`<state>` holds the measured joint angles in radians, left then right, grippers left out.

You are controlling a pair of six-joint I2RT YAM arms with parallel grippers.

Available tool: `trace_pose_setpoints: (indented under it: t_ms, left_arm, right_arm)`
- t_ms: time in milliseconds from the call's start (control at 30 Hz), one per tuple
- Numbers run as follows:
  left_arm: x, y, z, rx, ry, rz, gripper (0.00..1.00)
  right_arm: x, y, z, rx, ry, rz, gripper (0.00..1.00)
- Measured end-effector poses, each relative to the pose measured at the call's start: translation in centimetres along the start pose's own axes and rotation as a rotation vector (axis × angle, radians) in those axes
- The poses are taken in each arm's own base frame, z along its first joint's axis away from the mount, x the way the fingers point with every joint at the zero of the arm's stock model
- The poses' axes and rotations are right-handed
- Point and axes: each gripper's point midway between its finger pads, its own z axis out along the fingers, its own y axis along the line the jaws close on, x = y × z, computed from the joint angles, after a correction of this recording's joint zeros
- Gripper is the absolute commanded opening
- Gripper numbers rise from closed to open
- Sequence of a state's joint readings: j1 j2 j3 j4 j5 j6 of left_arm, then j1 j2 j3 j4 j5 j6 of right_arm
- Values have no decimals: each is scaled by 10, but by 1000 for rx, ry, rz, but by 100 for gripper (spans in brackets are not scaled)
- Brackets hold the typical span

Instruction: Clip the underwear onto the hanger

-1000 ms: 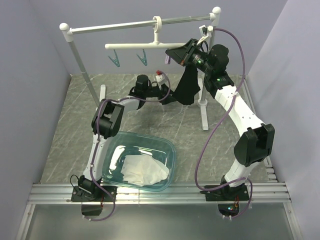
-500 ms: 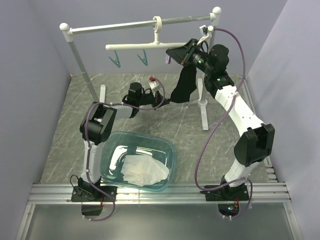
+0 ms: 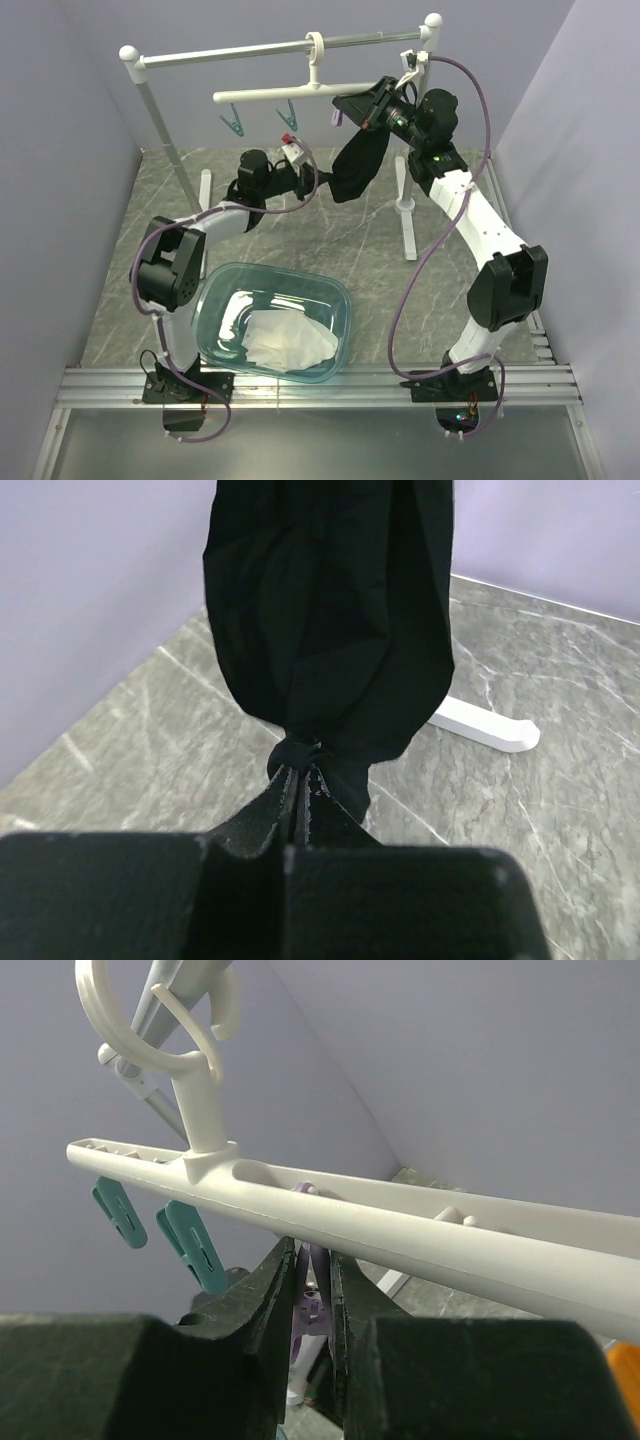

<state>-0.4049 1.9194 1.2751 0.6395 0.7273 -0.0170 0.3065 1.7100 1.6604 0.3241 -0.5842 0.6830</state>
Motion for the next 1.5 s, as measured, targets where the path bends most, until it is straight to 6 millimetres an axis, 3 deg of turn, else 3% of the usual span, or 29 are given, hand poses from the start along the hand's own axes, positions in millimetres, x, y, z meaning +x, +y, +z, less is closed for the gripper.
trace_pose_setpoints:
  t_ms: [100, 300, 433, 700, 967, 1500]
  left_arm:
    - [-14, -3, -9, -21, 2, 26, 0]
    - [-70, -15, -31, -55, -31, 107, 0]
    - [-93, -21, -45, -72, -30, 145, 0]
    - [-96, -21, -50, -84, 31, 136, 0]
    - [-125, -9, -40, -117, -7, 153, 0]
    - [-138, -11, -17, -104, -11, 9, 0]
  right_arm:
    - [0, -2, 1, -2, -3, -3, 0]
    - [2, -6, 3, -5, -6, -12, 0]
    - [2, -7, 4, -7, -8, -18, 0]
    - [5, -10, 7, -21, -15, -15, 0]
    - [7, -12, 8, -20, -14, 4, 0]
    - [8, -18, 4, -40, -36, 4, 0]
